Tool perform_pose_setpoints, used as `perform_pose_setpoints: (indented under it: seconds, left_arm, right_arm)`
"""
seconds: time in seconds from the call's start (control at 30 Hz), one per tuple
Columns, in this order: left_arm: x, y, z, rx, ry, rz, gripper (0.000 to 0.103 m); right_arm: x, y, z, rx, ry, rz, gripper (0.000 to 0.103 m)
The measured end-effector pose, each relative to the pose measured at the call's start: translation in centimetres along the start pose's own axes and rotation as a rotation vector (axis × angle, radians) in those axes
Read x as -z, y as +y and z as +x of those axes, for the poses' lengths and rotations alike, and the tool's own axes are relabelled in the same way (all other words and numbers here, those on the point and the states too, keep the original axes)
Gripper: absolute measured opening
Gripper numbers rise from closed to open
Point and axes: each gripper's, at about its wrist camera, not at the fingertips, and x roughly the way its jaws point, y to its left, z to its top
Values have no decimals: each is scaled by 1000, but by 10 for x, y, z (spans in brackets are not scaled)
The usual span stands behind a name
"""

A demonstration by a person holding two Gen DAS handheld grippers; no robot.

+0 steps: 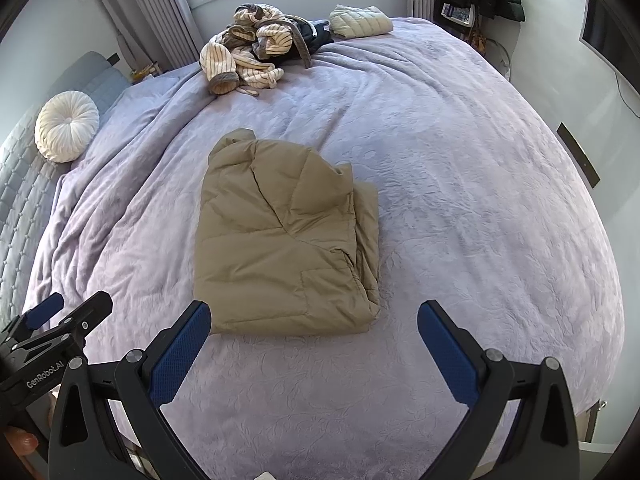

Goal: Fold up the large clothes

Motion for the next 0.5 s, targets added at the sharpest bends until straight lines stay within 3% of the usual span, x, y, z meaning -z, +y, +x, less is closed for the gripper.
perform_pose_setpoints:
  seconds: [0.5]
  left_arm:
    - [3,10,1,-2,-10,-24,103]
  right_arm:
    - [-11,-1,8,-5,25,-29,103]
